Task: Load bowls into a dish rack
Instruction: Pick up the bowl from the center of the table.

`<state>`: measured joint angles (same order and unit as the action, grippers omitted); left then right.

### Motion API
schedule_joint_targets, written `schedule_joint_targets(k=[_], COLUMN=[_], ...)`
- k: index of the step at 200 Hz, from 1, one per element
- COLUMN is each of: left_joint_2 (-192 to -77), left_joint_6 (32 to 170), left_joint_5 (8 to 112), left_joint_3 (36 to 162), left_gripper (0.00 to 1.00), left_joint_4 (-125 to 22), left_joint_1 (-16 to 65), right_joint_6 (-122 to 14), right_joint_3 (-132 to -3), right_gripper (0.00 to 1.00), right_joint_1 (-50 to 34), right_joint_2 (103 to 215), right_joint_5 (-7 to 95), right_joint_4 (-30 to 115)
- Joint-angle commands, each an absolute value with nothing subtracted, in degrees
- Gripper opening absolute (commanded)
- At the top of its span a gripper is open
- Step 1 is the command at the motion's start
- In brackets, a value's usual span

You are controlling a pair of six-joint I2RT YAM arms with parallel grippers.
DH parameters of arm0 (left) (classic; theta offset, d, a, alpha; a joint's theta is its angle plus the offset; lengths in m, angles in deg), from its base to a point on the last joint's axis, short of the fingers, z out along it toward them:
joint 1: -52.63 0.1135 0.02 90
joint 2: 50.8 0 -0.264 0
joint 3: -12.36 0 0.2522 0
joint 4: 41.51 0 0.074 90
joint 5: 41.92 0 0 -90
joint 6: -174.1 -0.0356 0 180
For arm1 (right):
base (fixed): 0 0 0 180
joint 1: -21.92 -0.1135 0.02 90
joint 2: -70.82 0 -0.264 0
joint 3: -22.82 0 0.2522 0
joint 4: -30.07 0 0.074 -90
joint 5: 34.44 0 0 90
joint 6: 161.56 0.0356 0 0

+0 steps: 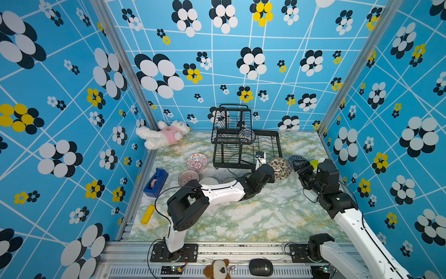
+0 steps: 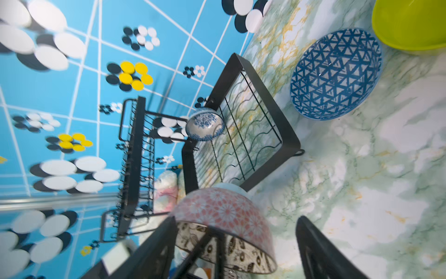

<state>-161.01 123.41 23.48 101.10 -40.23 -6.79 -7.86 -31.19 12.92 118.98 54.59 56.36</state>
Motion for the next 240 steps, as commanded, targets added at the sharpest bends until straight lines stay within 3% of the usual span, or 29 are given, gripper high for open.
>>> schedule_joint_targets(k=[1, 8, 64, 164, 240], left_joint_2=[-162.35, -162.78, -166.96, -169.76, -169.59], left_joint_6=[119.07, 117.92, 110.47, 103.7, 103.93], left_joint_5=[16.37, 14.92, 11.52, 10.72, 12.23], left_joint_3=[103.38, 103.44, 106.21, 109.78, 108.73], left_gripper=[0.0, 0.0, 0.0, 0.0, 0.0], left_joint_4=[-33.95, -32.74, -28.18, -24.54, -22.53], left_joint_1=[-8.29, -8.75, -9.51, -9.6, -9.77], right_joint_6=[2.23, 4.94, 22.11, 29.99, 32.55], right_joint_3=[-32.25, -31.74, -28.55, -28.24, -27.98], right_gripper=[0.93, 0.99, 0.99, 0.99, 0.99], right_joint_1=[14.25, 14.24, 14.19, 13.66, 12.79], right_joint_2=[118.97, 119.32, 119.4, 117.78, 123.18], right_joint_5=[52.32, 52.44, 54.22, 55.02, 55.52], right_joint_4=[51.79, 50.53, 43.35, 40.76, 31.8])
